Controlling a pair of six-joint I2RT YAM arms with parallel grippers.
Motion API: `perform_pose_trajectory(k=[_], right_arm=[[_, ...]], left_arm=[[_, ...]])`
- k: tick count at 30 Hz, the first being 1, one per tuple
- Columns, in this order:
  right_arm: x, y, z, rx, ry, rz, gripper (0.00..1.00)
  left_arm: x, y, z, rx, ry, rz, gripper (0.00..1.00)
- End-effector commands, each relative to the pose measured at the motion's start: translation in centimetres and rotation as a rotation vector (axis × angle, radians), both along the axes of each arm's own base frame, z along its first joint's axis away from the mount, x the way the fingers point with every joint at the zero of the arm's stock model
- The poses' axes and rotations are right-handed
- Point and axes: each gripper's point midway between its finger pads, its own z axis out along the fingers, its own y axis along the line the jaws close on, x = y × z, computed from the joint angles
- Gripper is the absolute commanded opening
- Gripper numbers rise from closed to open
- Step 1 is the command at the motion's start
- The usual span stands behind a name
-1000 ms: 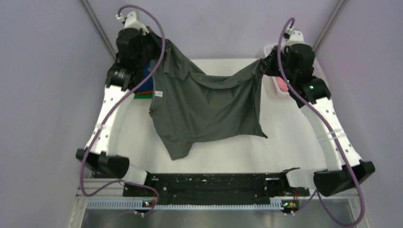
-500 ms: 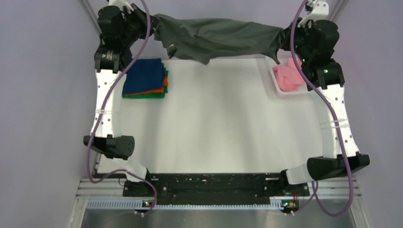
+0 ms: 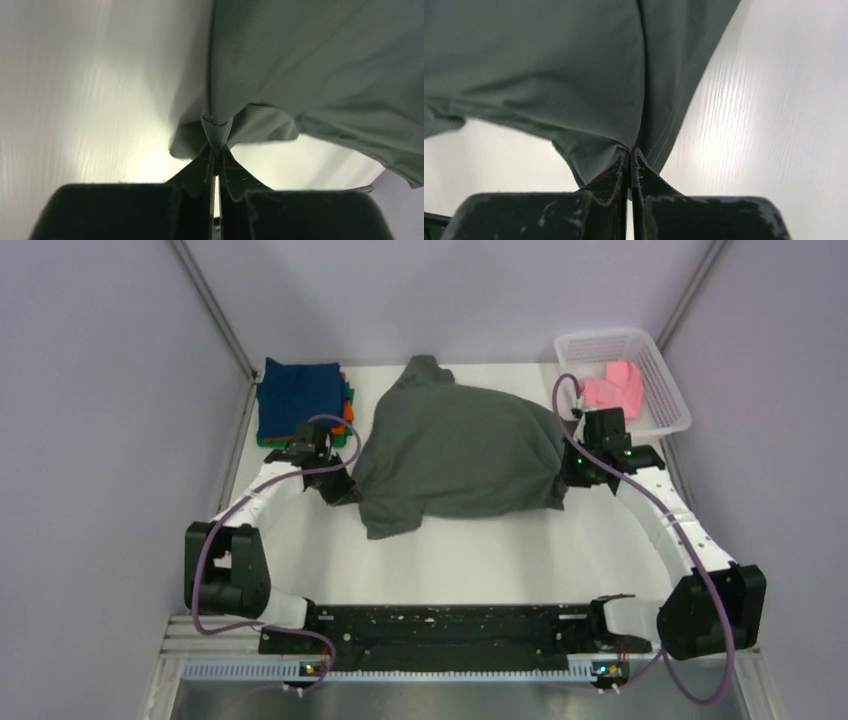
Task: Fold and stack the t-shirts
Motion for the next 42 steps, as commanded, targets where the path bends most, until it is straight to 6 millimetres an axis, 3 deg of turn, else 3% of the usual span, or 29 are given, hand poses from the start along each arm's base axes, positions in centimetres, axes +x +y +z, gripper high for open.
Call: perform_pose_trajectory(k=[1, 6, 10, 13, 14, 17, 18, 19, 20, 23, 26, 29, 31, 34, 38, 40, 42], right_arm=[[-2.2, -0.8, -4.9, -0.004, 0.155, -0.101, 0.0], [-4.6, -2.3, -9.5, -0.07, 0.283, -0.173, 0.06], [-6.2, -2.5, -9.6, -0.061, 0.292, -0.202, 0.14], [-7.7, -3.1, -8.6, -0.059, 0.282, -0.252, 0.21], [-8.2, -3.5, -8.1, -0.068, 0.273, -0.268, 0.26], [-9.2, -4.4, -5.9, -0.079, 0.208, -0.305, 0.62], [-9.4, -4.7, -5.2, -0.084, 0.185, -0.318, 0.76], [-9.5, -5.0, -4.5, -0.089, 0.163, -0.331, 0.94], [-9.6, -5.0, -3.7, -0.082, 0.142, -0.334, 0.98], [-9.6, -3.6, -2.1, 0.0, 0.089, -0.283, 0.99], [-9.6, -0.3, -1.4, 0.145, 0.048, -0.156, 0.99], [-8.9, 3.4, -1.8, 0.25, 0.017, -0.023, 0.99], [-8.1, 5.2, -2.6, 0.243, -0.007, 0.046, 0.99], [-6.4, 6.0, -5.2, 0.169, 0.036, 0.024, 0.99], [-6.5, 5.1, -9.7, 0.121, 0.145, -0.088, 0.99], [-7.2, 4.1, -12.0, 0.103, 0.145, -0.144, 0.99], [-6.8, 3.7, -13.1, 0.13, 0.081, -0.195, 0.99]], left_arm=[[-1.9, 1.1, -1.9, 0.057, 0.095, 0.029, 0.09], [-4.1, 1.4, -4.9, 0.075, 0.187, 0.025, 0.1], [-6.8, 3.1, -4.8, 0.153, 0.228, 0.07, 0.11], [-9.4, 4.1, -4.4, 0.191, 0.244, 0.099, 0.2], [-10.2, 4.3, -4.3, 0.196, 0.244, 0.109, 0.26], [-12.0, 5.6, -3.5, 0.247, 0.241, 0.163, 0.54], [-12.3, 6.4, -3.1, 0.283, 0.237, 0.193, 0.67], [-12.4, 6.8, -2.5, 0.294, 0.225, 0.209, 0.95], [-12.5, 6.8, -1.9, 0.291, 0.215, 0.219, 0.98], [-12.3, 4.6, 0.3, 0.179, 0.126, 0.148, 0.99], [-11.6, 1.0, 2.7, 0.058, -0.023, 0.032, 0.99], [-10.7, -2.5, 3.7, 0.0, -0.126, -0.07, 0.99], [-9.7, -5.2, 3.4, -0.033, -0.132, -0.157, 0.99], [-7.1, -8.2, 2.5, -0.059, -0.119, -0.236, 0.99], [-4.4, -9.2, -0.2, -0.008, -0.044, -0.238, 0.99], [-3.9, -9.4, -1.7, 0.006, -0.023, -0.234, 0.99], [-3.5, -9.8, -2.8, -0.006, -0.011, -0.243, 0.99]])
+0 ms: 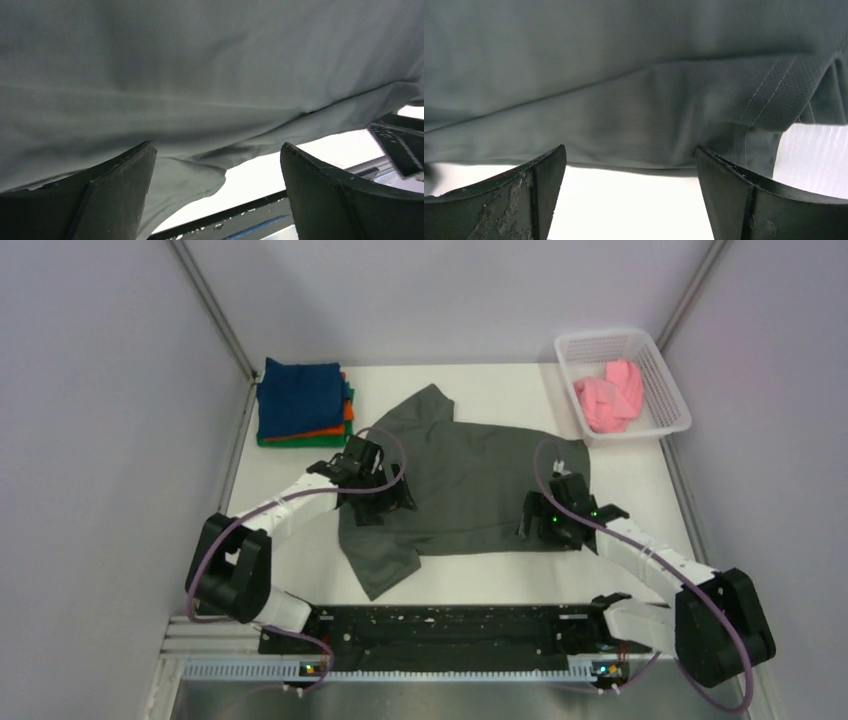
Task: Fold and stack the t-shirts
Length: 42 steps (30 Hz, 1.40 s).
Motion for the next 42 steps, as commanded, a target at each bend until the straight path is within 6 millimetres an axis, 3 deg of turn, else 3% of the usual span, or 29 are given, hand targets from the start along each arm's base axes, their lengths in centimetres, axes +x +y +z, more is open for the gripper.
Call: perform_pose_trajectory(k=[1, 4, 7, 14, 20, 23, 26, 29, 31, 33, 36, 39, 42], right_arm=[[1.1, -0.7, -1.9, 0.039, -0.128, -0.141, 0.99], [-0.3, -0.8, -3.0, 0.074, -0.101, -0.171, 0.99], [-2.9, -1.3, -3.3, 0.072, 0.001, -0.206, 0.99], [-9.0, -2.3, -1.6, 0.082, 0.188, -0.265, 0.99], [-10.3, -0.9, 1.2, 0.175, 0.181, -0.186, 0.99], [-8.8, -0.7, 3.9, 0.176, 0.082, -0.138, 0.99], [-6.1, -0.6, 7.4, 0.177, -0.061, -0.109, 0.99], [-3.1, 0.4, 10.4, 0.209, -0.202, -0.076, 0.99], [-0.7, 0.9, 11.4, 0.195, -0.265, -0.064, 0.99], [2.0, 1.0, 11.2, 0.144, -0.288, -0.071, 0.99], [6.8, 0.7, 10.8, 0.072, -0.285, -0.094, 0.99], [11.6, 0.0, 8.6, 0.015, -0.272, -0.114, 0.97], [14.8, -0.6, 5.5, -0.027, -0.2, -0.123, 0.95]], left_arm=[[2.5, -1.7, 0.2, -0.055, -0.075, -0.025, 0.99], [2.5, -1.3, -1.6, -0.019, -0.032, -0.005, 0.99], [2.1, -0.5, -2.4, 0.022, -0.006, 0.017, 0.99], [0.7, 1.5, -3.0, 0.1, 0.019, 0.057, 0.99], [-0.6, 2.0, -1.4, 0.094, 0.011, 0.048, 0.99], [-0.4, 2.1, 0.4, 0.086, -0.03, 0.038, 0.99], [0.9, 1.5, 2.8, 0.061, -0.104, 0.028, 0.99], [3.7, -0.4, 5.1, 0.008, -0.18, -0.026, 0.99], [6.7, -2.2, 6.7, -0.023, -0.23, -0.052, 0.99], [9.8, -3.6, 6.8, -0.017, -0.235, -0.071, 0.99], [14.1, -4.3, 4.7, 0.08, -0.185, -0.067, 0.98], [18.6, -4.4, 2.5, 0.177, -0.181, -0.045, 0.98], [22.4, -2.7, 0.0, 0.3, -0.172, 0.044, 0.99]])
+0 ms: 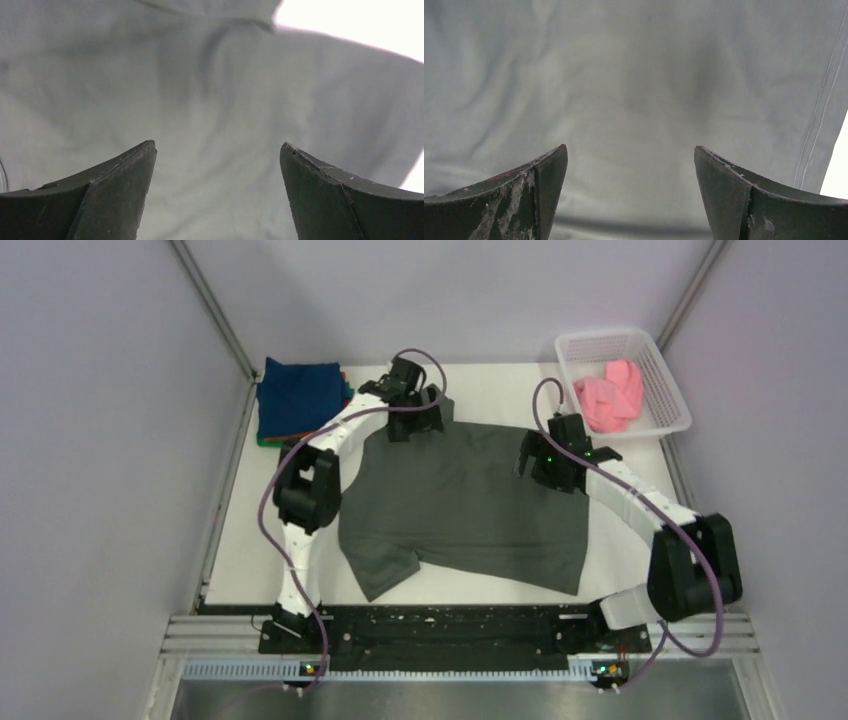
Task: Fold and stack the t-shirts
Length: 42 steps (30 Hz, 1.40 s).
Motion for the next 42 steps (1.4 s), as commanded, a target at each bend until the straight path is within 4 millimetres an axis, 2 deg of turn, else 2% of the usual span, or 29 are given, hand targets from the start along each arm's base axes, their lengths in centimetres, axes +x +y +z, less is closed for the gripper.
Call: perform_pose_trajectory(k=[1, 3, 6, 12, 15, 21, 25, 27, 30, 34, 37, 38, 40, 42], right_arm=[[6.6, -1.0, -2.2, -0.071, -0.027, -0.003, 0.95], [8.5, -0.9, -3.4, -0.093, -0.014, 0.011, 0.95], [10.8, -0.5, -4.6, -0.123, 0.004, 0.035, 0.95], [14.4, -1.0, -5.3, -0.192, 0.009, 0.05, 0.96], [16.0, -0.9, -5.2, -0.19, -0.005, 0.053, 0.97], [19.0, -1.1, -6.2, -0.183, 0.008, 0.055, 0.97], [19.4, -0.2, -6.6, -0.133, 0.026, 0.073, 0.97], [19.2, 0.4, -6.2, -0.101, 0.025, 0.097, 0.97], [18.9, -0.4, -4.2, -0.129, -0.008, 0.069, 0.99], [17.5, -2.0, 2.3, -0.149, -0.123, -0.011, 0.99], [14.2, -3.4, 5.9, -0.151, -0.182, -0.069, 0.99], [12.7, -4.0, 6.4, -0.156, -0.187, -0.086, 0.99], [9.2, -4.9, 7.1, -0.15, -0.203, -0.111, 0.99], [5.6, -5.5, 6.6, -0.126, -0.205, -0.13, 0.99]], left_arm=[[3.6, 3.7, -4.1, 0.196, 0.058, 0.121, 0.99], [4.9, 4.3, -5.4, 0.172, 0.09, 0.137, 0.99], [5.7, 5.9, -7.2, 0.122, 0.131, 0.176, 0.99], [5.1, 10.3, -9.8, 0.126, 0.22, 0.286, 0.99], [4.4, 11.9, -10.7, 0.091, 0.269, 0.329, 0.99], [5.0, 12.9, -10.2, 0.09, 0.249, 0.371, 0.99], [6.8, 13.8, -9.2, 0.106, 0.191, 0.42, 0.99], [7.4, 13.5, -8.4, 0.072, 0.179, 0.412, 0.99], [7.3, 11.7, -5.8, 0.007, 0.165, 0.348, 0.99], [6.0, 10.1, -0.1, 0.036, 0.055, 0.281, 0.99], [3.3, 9.2, 4.5, 0.066, -0.035, 0.251, 0.99], [2.0, 8.9, 6.9, 0.068, -0.086, 0.24, 0.99], [-1.1, 8.5, 8.3, 0.101, -0.125, 0.221, 0.99], [-4.9, 8.3, 8.1, 0.141, -0.12, 0.203, 0.99]])
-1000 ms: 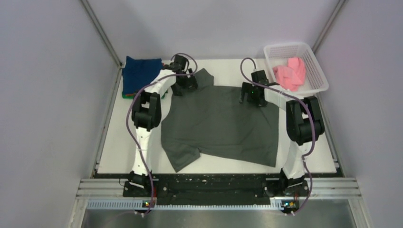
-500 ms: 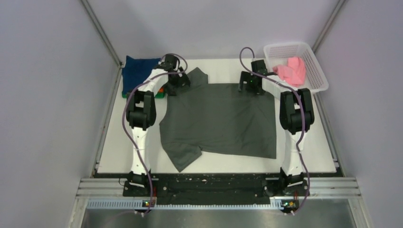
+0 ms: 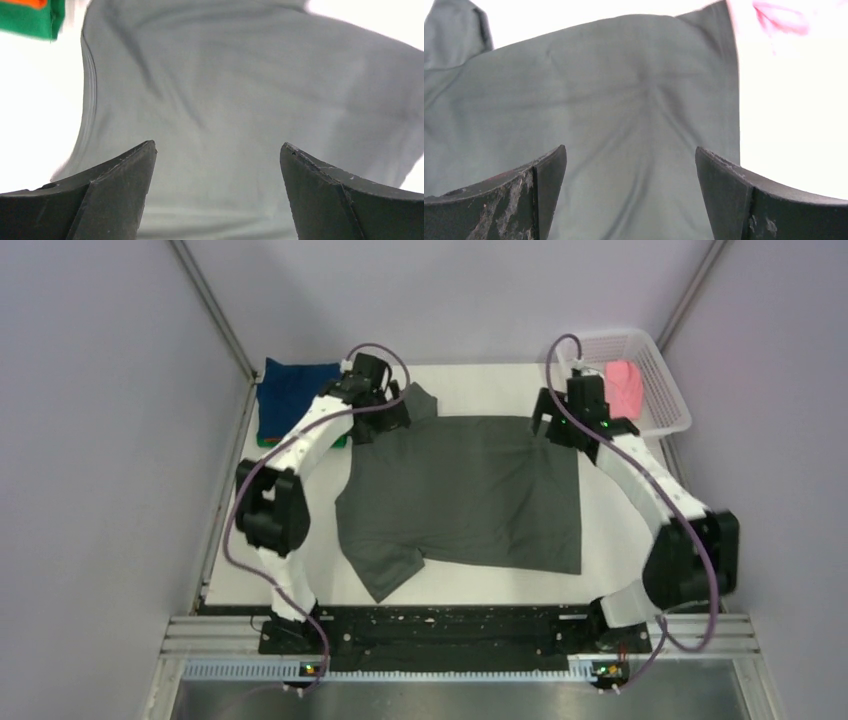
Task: Fold and stack the t-shirts
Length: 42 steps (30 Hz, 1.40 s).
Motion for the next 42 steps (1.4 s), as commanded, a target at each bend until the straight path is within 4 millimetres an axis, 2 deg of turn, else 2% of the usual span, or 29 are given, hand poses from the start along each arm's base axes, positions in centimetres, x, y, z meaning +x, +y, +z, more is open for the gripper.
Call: perform_pose_trajectory(k=[1, 2, 5, 8, 10, 13, 16, 20, 23, 26, 30, 34, 37, 39, 42], right_arm=[[-6.8, -2.2, 1.6, 0.041, -0.074, -0.087, 0.99], [-8.4, -2.4, 0.9, 0.063, -0.074, -0.103, 0.99], [-12.1, -2.8, -0.7, 0.125, -0.084, -0.145, 0.99], [-14.2, -2.3, -0.9, 0.179, -0.103, -0.126, 0.99], [-15.2, -2.6, -1.7, 0.177, -0.075, -0.147, 0.99], [-16.2, -3.1, -2.8, 0.157, -0.034, -0.166, 0.99], [-16.8, -3.1, -3.7, 0.161, -0.006, -0.171, 0.98], [-17.3, -2.9, -4.4, 0.168, 0.017, -0.159, 0.98], [-17.6, -3.0, -4.9, 0.162, 0.033, -0.168, 0.98], [-18.3, -3.0, -5.3, 0.16, 0.064, -0.167, 0.98], [-19.4, -2.7, -5.8, 0.171, 0.111, -0.151, 0.97], [-20.2, -2.9, -6.2, 0.175, 0.128, -0.167, 0.95], [-20.9, -3.6, -5.6, 0.158, 0.136, -0.211, 0.95], [-21.6, -4.6, -4.9, 0.136, 0.142, -0.27, 0.95], [-22.8, -5.6, -4.2, 0.125, 0.161, -0.348, 0.95]], left_arm=[[-7.3, -0.5, 6.9, 0.064, -0.149, -0.051, 0.99], [-10.0, -0.2, 4.9, 0.086, -0.091, -0.056, 0.99], [-17.1, 0.4, 1.8, 0.119, 0.007, -0.059, 0.99], [-23.8, 1.4, -1.0, 0.144, 0.111, -0.057, 0.99], [-28.1, 1.9, -2.7, 0.16, 0.18, -0.067, 0.99], [-33.2, 2.8, -4.7, 0.181, 0.267, -0.066, 0.98], [-36.5, 2.6, -6.2, 0.16, 0.329, -0.085, 0.95], [-37.8, 1.3, -8.0, 0.076, 0.36, -0.129, 0.85], [-37.1, 0.5, -8.4, 0.063, 0.336, -0.138, 0.75], [-35.9, 1.0, -9.1, 0.118, 0.305, -0.1, 0.7], [-36.1, 0.7, -10.3, 0.146, 0.346, -0.122, 0.6], [-36.0, 1.1, -10.8, 0.195, 0.368, -0.123, 0.43], [-36.2, 1.6, -11.1, 0.22, 0.374, -0.123, 0.27], [-36.0, 2.2, -11.1, 0.243, 0.364, -0.109, 0.25], [-36.0, 1.4, -11.5, 0.203, 0.364, -0.132, 0.24]])
